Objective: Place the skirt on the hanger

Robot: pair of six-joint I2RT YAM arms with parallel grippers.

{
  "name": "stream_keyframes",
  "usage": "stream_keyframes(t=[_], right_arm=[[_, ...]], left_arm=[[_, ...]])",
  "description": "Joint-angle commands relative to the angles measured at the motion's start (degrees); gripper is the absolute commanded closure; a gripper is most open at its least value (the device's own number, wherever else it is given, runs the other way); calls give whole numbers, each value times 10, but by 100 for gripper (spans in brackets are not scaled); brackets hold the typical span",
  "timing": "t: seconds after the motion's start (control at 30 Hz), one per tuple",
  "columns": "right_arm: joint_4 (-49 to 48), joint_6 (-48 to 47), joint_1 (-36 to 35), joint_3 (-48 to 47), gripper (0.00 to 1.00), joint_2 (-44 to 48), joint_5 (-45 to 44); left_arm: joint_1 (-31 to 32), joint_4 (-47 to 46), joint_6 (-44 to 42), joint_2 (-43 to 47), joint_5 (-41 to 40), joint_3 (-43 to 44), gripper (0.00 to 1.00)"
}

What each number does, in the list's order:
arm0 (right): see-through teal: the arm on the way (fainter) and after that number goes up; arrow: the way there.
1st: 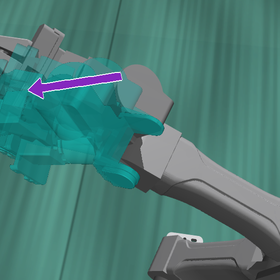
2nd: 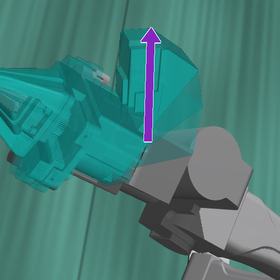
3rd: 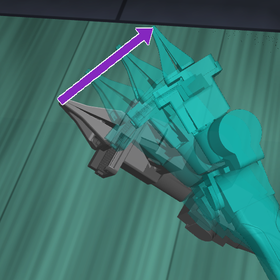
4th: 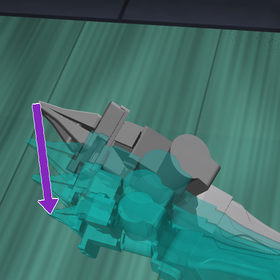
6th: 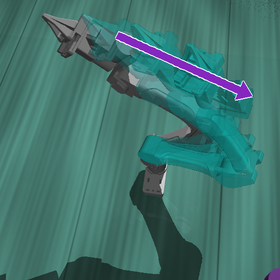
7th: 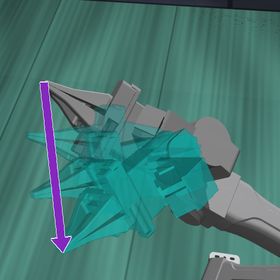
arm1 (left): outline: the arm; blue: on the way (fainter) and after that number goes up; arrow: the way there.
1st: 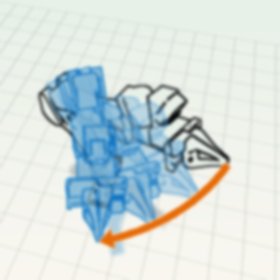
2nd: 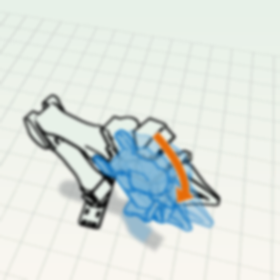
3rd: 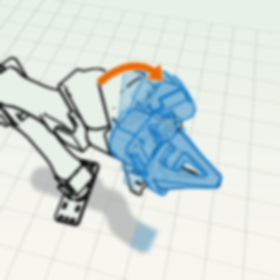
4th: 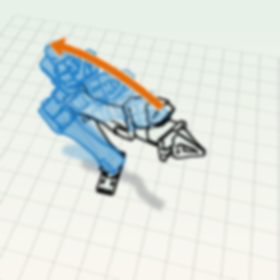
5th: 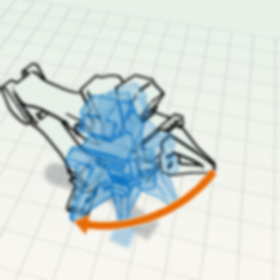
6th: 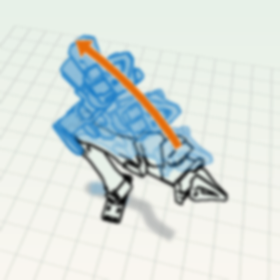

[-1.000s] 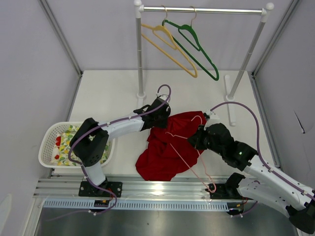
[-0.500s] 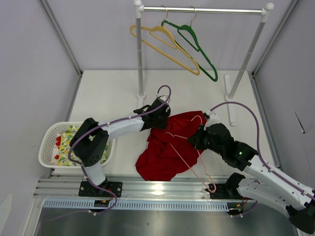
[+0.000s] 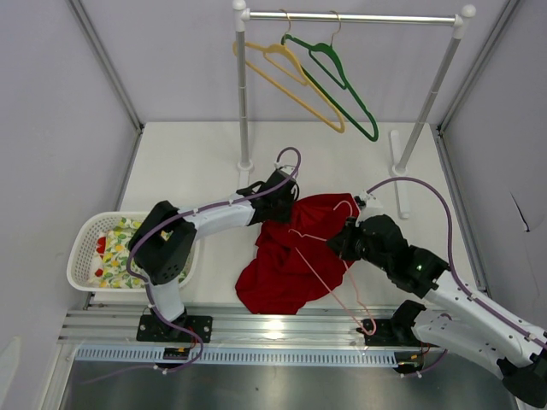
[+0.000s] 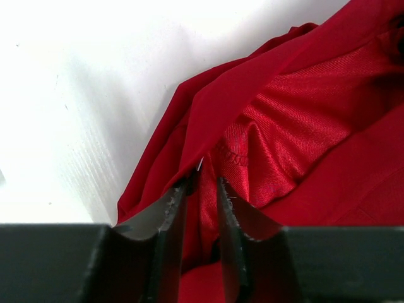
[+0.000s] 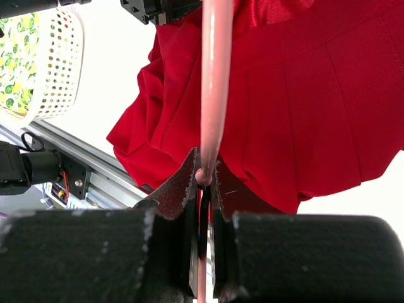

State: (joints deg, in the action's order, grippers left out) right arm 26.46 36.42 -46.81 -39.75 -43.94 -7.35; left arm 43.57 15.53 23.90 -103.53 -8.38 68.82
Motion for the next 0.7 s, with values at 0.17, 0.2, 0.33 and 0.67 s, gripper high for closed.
stream_keyframes(t=[0.17, 0.2, 0.33, 0.67], right_arm=[[18, -7, -4, -6, 100, 12, -18], [19, -7, -4, -7, 100, 13, -20], [25, -14, -4, -12, 100, 25, -44], [-35, -53, -1, -32, 100, 52, -83]], left_arm=[[-10, -16, -10, 6, 3, 27, 91], [-11, -16, -10, 7, 4, 27, 92], [-14, -23, -17, 18, 5, 19, 100], [-39, -76, -24, 89, 50, -36, 100]])
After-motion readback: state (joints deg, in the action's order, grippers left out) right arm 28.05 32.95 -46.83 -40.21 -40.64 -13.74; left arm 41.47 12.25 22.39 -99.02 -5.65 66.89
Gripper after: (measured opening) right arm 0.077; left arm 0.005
